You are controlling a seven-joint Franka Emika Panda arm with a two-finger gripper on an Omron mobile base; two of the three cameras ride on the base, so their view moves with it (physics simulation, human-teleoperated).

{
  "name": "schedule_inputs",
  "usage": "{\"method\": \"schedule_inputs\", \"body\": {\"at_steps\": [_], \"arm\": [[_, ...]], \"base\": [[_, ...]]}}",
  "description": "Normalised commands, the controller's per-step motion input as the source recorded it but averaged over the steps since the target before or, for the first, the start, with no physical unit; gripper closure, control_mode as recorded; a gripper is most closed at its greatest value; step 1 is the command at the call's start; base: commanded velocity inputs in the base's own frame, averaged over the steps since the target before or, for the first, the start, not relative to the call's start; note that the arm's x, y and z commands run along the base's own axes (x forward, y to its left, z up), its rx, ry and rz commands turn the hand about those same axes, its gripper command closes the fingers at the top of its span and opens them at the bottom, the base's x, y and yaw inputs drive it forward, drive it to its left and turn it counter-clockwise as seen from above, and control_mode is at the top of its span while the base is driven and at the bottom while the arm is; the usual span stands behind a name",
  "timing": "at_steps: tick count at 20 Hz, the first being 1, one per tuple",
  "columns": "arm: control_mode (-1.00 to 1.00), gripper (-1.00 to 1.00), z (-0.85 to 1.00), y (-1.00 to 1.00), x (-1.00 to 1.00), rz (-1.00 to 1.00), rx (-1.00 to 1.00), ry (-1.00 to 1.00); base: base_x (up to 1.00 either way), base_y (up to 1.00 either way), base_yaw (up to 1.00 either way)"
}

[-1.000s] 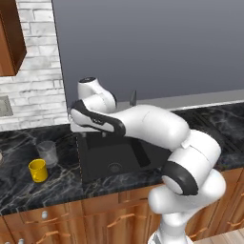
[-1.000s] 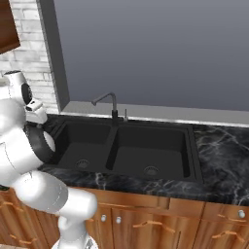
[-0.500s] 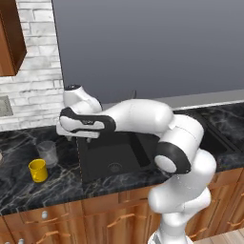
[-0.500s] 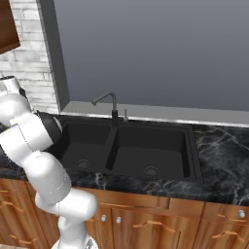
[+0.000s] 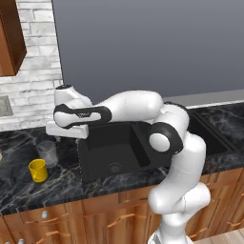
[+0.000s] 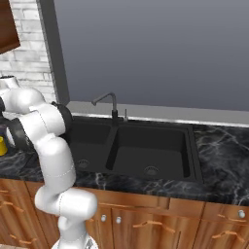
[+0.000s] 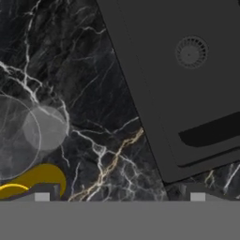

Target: Place the glass cup in the left basin and the mug in the right basin of the sink.

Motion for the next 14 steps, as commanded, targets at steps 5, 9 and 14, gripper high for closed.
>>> {"method": "schedule_inputs", "body": {"at_steps": [5,9,14], "arm": [[-1.0,-1.0,-0.03,0.3,-0.05,0.0,0.0,0.0],[-1.0,-1.0,-0.23,0.1,0.0,0.01,0.0,-0.01],[-1.0,-1.0,-0.28,0.0,0.12,0.01,0.0,0.0]], "base": [[0.0,0.0,0.0],[0.0,0.0,0.0],[0.0,0.0,0.0]]}}
